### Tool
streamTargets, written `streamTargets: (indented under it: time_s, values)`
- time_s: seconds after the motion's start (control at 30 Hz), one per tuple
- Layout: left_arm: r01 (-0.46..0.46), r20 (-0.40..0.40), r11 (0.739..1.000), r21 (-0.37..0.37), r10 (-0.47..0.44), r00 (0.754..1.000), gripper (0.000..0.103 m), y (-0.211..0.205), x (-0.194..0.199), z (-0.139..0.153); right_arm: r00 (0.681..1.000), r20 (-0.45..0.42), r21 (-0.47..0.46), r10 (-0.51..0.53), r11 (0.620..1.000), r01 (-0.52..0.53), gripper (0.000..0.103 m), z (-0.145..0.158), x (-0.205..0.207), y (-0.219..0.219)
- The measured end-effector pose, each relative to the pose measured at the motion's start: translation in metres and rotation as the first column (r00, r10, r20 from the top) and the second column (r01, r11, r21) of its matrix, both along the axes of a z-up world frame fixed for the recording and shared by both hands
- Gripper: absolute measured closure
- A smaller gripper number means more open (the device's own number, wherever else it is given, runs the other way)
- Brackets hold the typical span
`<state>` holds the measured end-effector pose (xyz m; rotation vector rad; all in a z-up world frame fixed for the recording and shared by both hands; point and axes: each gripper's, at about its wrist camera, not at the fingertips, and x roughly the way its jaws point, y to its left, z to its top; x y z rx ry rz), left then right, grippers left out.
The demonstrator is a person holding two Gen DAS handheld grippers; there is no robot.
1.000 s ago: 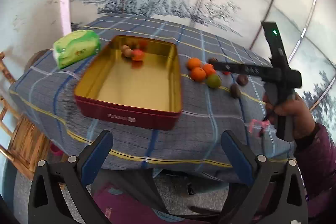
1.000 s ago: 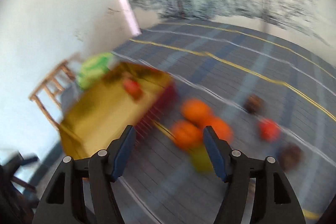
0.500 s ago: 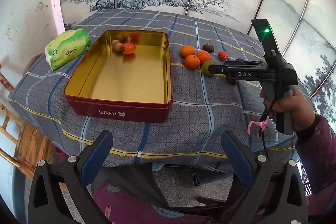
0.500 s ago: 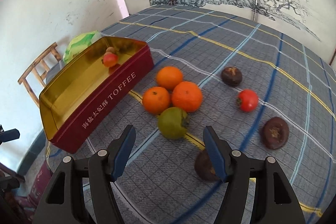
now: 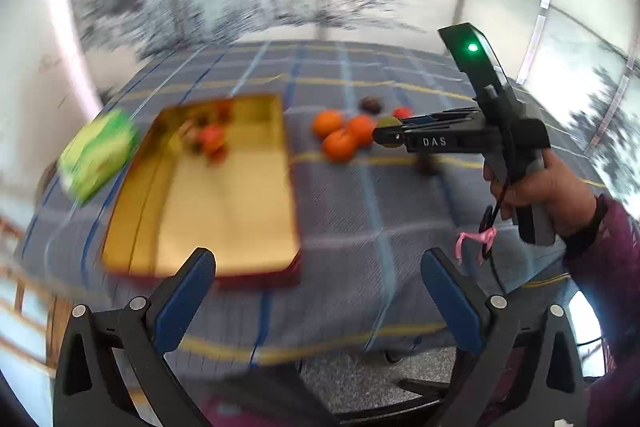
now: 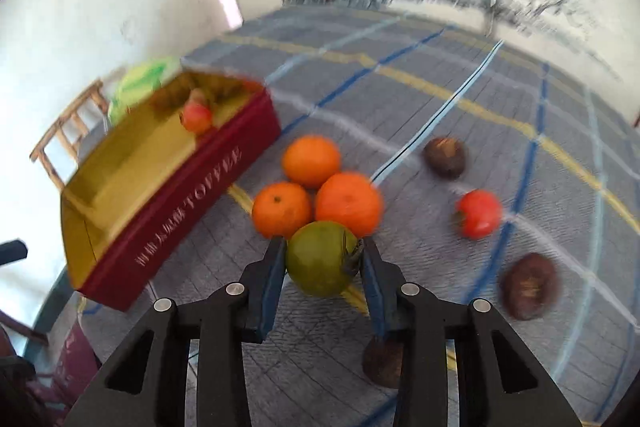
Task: Organize fruits
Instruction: 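Close the right tool around the green round fruit on the cloth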
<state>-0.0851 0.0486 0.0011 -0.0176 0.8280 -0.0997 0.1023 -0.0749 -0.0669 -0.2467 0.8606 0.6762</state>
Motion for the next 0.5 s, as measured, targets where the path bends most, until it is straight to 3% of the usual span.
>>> streamTargets:
  time_s: [0.13,0.2,0.33,0.43,0.5]
  values:
    - [0.115,0.022,0.993,0.001,-0.115,0.993,0.001,-0.017,0.041,0.017,0.992,0.062,0.094,-0.112,0.990,0.106,0.065,0.030,-0.005,-0.056]
    - [0.177,0.013,0.984,-0.005,-0.177,0.984,0.001,-0.025,0.064,0.020,0.970,0.102,0.090,-0.219,0.973,0.211,0.065,0.035,-0.004,-0.094]
    - [0.261,-0.048,0.960,0.098,-0.258,0.965,0.001,-0.046,0.114,0.008,0.922,0.103,0.053,-0.374,0.927,0.370,0.065,0.024,0.003,-0.155]
    - [0.311,-0.123,0.947,0.083,-0.300,0.946,0.002,-0.050,0.143,-0.006,0.906,0.055,0.067,-0.420,0.907,0.416,0.065,0.009,0.002,-0.187]
    - [0.316,-0.144,0.943,0.105,-0.300,0.943,0.011,-0.051,0.158,-0.015,0.903,0.038,0.067,-0.429,0.902,0.426,0.065,0.000,0.001,-0.198]
